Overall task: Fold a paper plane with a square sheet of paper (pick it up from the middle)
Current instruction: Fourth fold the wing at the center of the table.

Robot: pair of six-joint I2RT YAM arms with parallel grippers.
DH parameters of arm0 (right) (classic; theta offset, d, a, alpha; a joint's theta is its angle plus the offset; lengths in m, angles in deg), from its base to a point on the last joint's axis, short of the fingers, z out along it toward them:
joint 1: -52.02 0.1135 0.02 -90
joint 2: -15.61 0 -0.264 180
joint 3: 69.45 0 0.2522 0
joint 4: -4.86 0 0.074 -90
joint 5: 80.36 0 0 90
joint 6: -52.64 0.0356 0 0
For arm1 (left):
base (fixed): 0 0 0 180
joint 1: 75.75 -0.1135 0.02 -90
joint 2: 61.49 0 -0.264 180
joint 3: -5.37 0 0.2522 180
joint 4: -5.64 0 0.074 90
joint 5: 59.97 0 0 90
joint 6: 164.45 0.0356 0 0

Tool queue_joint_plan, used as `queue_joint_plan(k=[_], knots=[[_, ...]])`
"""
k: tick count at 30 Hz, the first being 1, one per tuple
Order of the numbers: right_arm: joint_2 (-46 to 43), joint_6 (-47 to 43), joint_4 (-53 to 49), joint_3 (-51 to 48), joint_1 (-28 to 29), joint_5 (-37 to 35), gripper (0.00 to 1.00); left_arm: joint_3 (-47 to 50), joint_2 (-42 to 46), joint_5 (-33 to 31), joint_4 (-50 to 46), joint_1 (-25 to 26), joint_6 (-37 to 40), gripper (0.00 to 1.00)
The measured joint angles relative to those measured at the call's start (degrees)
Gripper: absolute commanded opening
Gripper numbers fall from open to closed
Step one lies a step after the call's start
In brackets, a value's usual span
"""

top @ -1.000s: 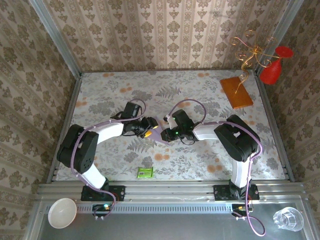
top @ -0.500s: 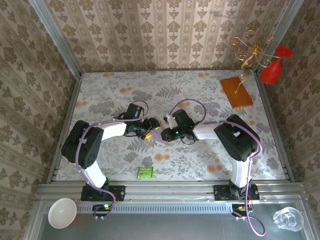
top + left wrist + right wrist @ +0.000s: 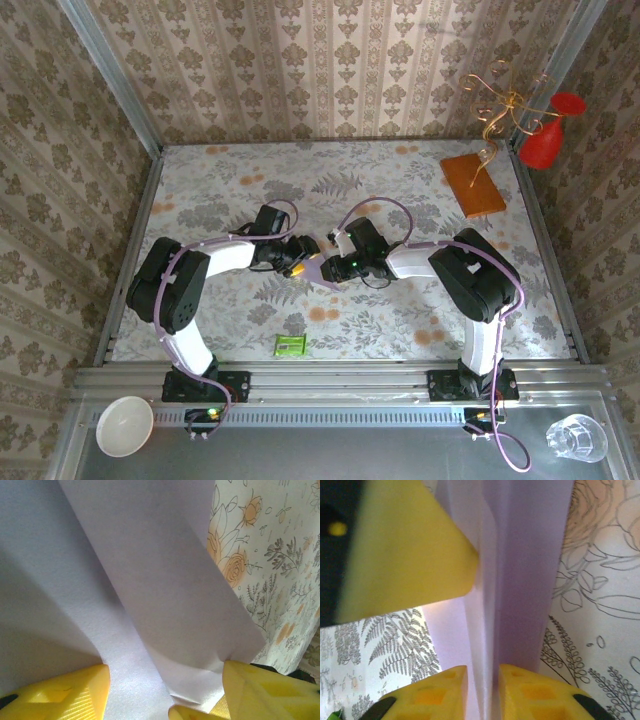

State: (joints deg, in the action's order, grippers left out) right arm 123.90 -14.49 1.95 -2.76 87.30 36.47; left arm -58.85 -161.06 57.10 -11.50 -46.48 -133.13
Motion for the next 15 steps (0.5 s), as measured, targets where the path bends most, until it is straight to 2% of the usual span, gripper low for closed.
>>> queue_joint_plan(k=[3, 6, 15], knots=[[-0.94, 1.2, -1.51, -0.02, -0.37, 1.05, 0.37, -0.07, -0.11, -0.11, -0.13, 0.0, 0.0, 0.61], [-2.47, 1.6, -4.02, -0.07, -0.92, 1.68, 0.37, -0.07, -0.11, -0.11, -0.22, -0.04, 0.0, 0.61], [-3.72, 2.21, -6.21, -0.04, -1.18, 2.91, 0.3, -0.07, -0.13, -0.15, -0.44, -0.07, 0.02, 0.58]])
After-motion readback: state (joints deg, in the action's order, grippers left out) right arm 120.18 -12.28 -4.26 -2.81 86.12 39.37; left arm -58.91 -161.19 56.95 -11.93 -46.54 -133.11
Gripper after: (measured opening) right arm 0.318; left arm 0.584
